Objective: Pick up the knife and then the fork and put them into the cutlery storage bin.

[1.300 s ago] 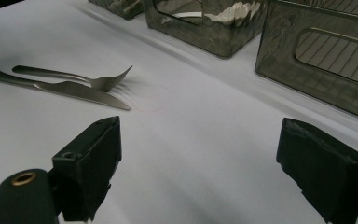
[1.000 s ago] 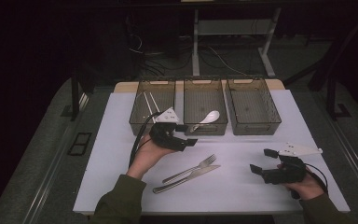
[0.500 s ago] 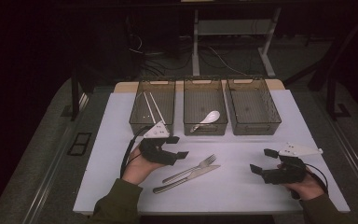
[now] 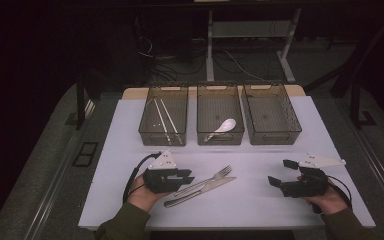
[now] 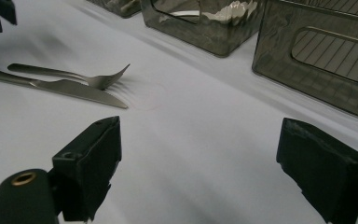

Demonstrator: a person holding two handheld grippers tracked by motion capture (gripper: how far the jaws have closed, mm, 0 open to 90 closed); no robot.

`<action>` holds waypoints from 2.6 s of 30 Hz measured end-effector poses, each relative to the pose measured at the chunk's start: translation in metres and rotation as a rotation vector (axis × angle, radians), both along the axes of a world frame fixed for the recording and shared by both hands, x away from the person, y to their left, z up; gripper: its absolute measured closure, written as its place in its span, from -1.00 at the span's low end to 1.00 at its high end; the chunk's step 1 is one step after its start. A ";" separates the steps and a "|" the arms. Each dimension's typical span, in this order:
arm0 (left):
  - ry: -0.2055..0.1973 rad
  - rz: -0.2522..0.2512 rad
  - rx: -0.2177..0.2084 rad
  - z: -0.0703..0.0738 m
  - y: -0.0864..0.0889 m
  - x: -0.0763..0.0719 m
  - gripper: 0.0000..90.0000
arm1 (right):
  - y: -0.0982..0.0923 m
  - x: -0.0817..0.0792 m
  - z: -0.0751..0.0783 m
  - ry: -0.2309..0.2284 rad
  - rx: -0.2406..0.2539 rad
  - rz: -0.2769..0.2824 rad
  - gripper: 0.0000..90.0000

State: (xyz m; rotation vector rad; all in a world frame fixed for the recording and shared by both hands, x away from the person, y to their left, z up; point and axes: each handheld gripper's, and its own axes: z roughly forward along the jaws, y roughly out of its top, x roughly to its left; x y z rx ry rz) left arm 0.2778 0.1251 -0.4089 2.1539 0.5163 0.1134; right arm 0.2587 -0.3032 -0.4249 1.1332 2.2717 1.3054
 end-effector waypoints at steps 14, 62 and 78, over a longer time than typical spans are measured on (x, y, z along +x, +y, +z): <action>0.075 -0.063 0.111 -0.020 -0.010 0.000 0.97 | 0.000 0.000 0.000 0.000 -0.004 0.001 -0.70; -0.004 -0.056 0.116 -0.023 -0.028 0.035 0.67 | 0.001 0.001 -0.001 0.006 -0.009 0.004 -0.70; 0.016 -0.122 0.158 -0.039 -0.055 0.049 0.68 | 0.000 0.000 -0.001 0.005 -0.004 0.004 -0.70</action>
